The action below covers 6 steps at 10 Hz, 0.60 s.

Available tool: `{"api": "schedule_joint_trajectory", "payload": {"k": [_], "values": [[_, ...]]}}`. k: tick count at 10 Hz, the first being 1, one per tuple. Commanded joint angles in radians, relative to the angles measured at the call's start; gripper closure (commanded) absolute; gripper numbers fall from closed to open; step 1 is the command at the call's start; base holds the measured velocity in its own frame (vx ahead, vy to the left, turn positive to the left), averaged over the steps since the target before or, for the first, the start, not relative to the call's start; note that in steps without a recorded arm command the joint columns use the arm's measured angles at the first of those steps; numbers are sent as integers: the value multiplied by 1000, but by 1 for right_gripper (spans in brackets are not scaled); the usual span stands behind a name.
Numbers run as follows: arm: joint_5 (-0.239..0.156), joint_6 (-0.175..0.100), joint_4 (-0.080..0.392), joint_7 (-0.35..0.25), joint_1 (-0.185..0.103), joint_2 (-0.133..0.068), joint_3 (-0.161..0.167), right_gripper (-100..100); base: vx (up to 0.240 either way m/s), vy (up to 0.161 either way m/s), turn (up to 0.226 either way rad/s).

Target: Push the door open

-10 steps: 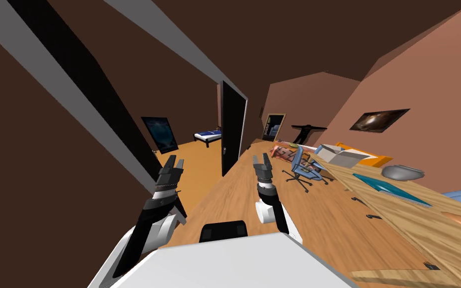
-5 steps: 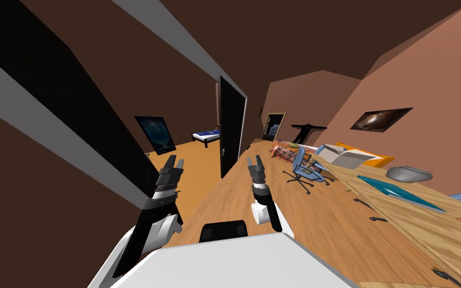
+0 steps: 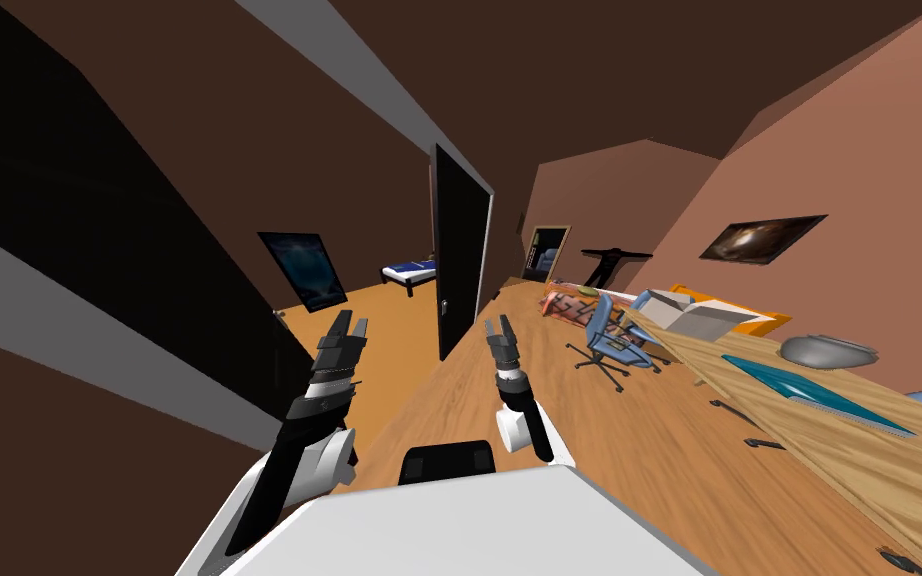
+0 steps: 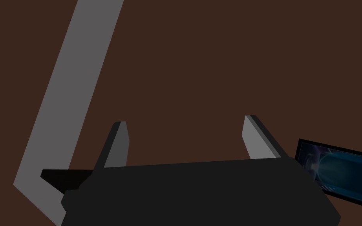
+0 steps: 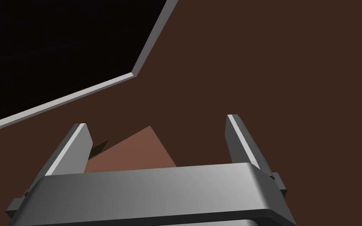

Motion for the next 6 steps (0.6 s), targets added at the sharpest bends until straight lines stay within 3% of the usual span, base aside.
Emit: {"api": "schedule_joint_trajectory", "payload": {"k": [1,5,6], "values": [[-1,-2,32,-2,-17,-2,20,-100,95,-18,-20],[-4,-9,102,-10,-45,-12,70,-100,103,-28,-24],[-5,-13,139,-14,-59,-17,96,-100,138,-32,-44]]}}
